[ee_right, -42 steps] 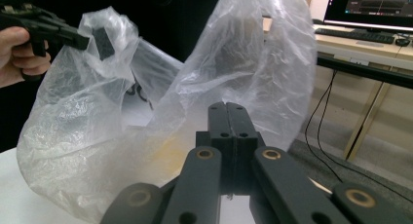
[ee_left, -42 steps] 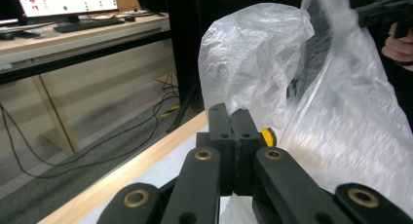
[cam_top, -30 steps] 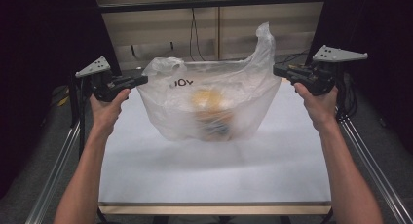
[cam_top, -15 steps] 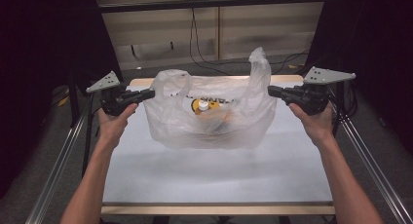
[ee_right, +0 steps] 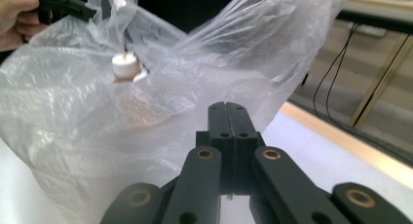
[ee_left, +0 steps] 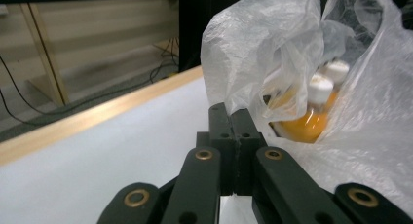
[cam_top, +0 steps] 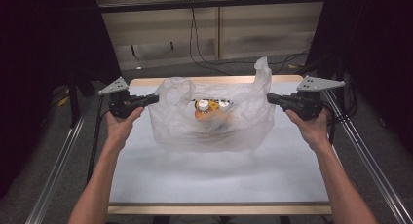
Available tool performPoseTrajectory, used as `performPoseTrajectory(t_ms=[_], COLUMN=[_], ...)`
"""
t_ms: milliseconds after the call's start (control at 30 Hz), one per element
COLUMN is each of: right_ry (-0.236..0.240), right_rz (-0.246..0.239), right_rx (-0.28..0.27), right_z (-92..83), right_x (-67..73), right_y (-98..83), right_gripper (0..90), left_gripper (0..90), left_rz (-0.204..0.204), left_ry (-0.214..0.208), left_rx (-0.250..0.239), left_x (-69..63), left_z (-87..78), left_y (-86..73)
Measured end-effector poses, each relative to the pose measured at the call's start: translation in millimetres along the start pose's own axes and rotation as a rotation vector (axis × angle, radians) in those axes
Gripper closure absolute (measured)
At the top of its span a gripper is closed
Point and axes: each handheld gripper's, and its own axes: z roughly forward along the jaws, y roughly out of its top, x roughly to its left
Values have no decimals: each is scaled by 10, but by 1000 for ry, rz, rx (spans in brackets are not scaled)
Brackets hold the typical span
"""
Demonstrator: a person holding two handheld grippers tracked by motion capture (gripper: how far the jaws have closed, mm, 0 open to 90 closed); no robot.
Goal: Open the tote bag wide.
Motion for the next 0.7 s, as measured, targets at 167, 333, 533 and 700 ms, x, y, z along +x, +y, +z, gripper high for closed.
performPoseTrajectory(t_ms=[167, 333, 533, 700], right_ry=[-8, -2, -4, -25], right_rz=[-5, 2, 18, 5], right_rx=[52, 79, 100, 128], right_z=[83, 143, 177, 191], right_x=[11, 10, 2, 5], right_y=[-105, -209, -344, -399], right_gripper=[900, 900, 900, 900], left_gripper=[900, 900, 900, 900], left_rz=[-12, -6, -8, -31], left_ry=[-28, -24, -28, -20], left_rx=[9, 52, 82, 92], left_x=[-15, -45, -62, -37], left_z=[95, 161, 278, 340], left_y=[-28, -99, -179, -293])
